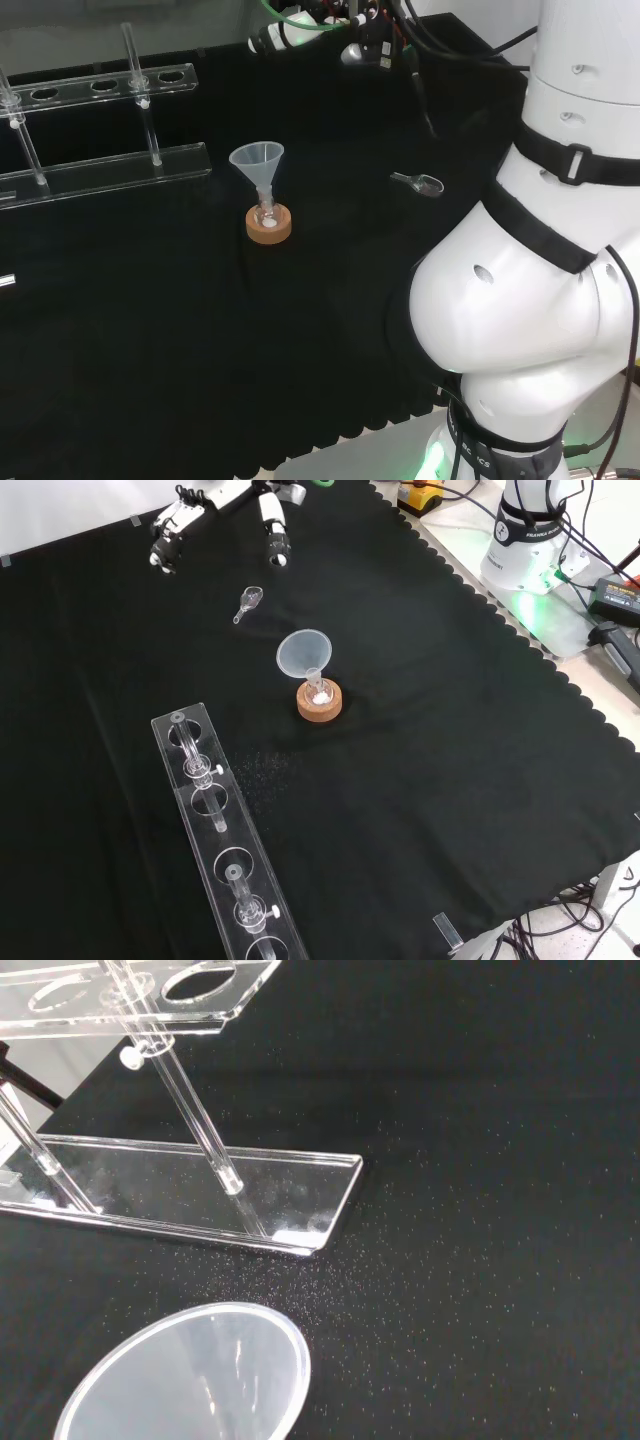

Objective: Remove the funnel from the round-bottom flask.

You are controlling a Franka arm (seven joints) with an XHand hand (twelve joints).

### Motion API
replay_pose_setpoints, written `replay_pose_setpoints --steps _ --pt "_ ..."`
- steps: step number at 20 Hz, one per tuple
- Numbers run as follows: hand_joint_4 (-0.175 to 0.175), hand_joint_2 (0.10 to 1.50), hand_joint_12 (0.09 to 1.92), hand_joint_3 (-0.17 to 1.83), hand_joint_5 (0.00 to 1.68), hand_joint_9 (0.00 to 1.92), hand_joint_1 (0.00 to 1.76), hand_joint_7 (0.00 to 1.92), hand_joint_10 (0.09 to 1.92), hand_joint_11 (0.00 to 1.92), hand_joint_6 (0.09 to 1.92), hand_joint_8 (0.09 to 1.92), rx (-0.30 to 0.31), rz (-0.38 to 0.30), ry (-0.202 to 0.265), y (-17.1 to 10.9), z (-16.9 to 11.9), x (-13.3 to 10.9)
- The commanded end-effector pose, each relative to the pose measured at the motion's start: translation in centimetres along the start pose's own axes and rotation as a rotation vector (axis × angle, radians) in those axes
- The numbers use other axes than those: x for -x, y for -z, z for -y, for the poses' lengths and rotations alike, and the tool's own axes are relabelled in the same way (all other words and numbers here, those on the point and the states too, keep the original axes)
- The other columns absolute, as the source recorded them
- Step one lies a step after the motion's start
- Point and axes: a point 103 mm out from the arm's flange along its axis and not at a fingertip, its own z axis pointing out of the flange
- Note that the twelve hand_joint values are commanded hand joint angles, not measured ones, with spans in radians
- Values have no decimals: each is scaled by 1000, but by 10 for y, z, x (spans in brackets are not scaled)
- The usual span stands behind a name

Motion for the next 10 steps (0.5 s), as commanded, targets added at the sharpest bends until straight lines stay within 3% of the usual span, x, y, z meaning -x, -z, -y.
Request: replay_pose_setpoints --steps 1,6,10 --pt "-87 650 1616 21 44 252 317 0 87 35 87 344 -3 37 -50 -9 10 -4" --pt "-86 651 1617 21 47 253 319 0 87 34 87 341 -61 116 -82 -26 14 -8" --pt "-79 652 1623 18 29 239 313 0 87 14 87 291 -148 121 -128 -48 11 -7"
